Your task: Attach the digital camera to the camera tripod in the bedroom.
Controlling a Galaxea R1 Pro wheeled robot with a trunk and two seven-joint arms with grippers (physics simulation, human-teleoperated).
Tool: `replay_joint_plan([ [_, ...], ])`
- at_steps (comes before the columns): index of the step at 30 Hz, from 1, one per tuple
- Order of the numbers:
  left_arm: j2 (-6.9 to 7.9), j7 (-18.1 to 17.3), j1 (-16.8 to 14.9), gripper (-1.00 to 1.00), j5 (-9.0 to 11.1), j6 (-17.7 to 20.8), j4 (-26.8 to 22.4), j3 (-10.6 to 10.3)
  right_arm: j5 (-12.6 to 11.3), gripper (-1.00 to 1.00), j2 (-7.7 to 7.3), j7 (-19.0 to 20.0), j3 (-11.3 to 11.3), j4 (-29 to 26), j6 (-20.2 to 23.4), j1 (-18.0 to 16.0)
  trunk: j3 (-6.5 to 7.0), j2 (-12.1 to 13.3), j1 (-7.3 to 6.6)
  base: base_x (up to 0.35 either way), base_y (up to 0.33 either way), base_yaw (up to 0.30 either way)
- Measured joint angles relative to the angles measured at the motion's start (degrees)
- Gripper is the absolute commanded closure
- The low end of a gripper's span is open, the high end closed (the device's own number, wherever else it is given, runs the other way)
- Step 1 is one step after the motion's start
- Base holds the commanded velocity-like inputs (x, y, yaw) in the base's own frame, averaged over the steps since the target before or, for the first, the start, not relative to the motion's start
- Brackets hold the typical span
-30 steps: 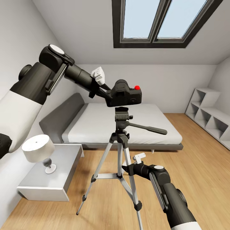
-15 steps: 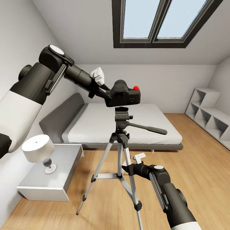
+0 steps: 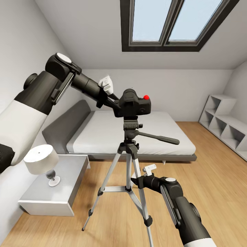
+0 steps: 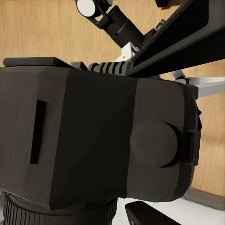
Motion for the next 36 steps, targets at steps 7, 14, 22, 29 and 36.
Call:
replay_joint_plan([
  [7,-0.16,0.1,0.1,1.00,-0.1,0.0,1.1,0.0,0.0,1.00,0.00,0.0,0.0,0.0,0.0,0.0,0.00,0.0,0.00,0.000,0.000,0.000],
  [14,-0.12,0.1,0.1,1.00,-0.4,0.0,1.2,0.0,0.0,1.00,0.00,0.0,0.0,0.0,0.0,0.0,0.00,0.0,0.00,0.000,0.000,0.000],
  [22,-0.10,0.1,0.1,1.00,-0.4,0.0,1.2,0.0,0.0,1.00,0.00,0.0,0.0,0.0,0.0,0.0,0.00,0.0,0.00,0.000,0.000,0.000],
  [29,-0.12,0.1,0.1,-1.00,-0.3,-0.2,1.2,0.0,0.0,1.00,0.00,0.0,0.0,0.0,0.0,0.0,0.00,0.0,0.00,0.000,0.000,0.000],
  [36,-0.18,0.1,0.1,-1.00,-0.3,-0.2,1.2,0.0,0.0,1.00,0.01,0.0,0.0,0.0,0.0,0.0,0.00,0.0,0.00,0.000,0.000,0.000],
])
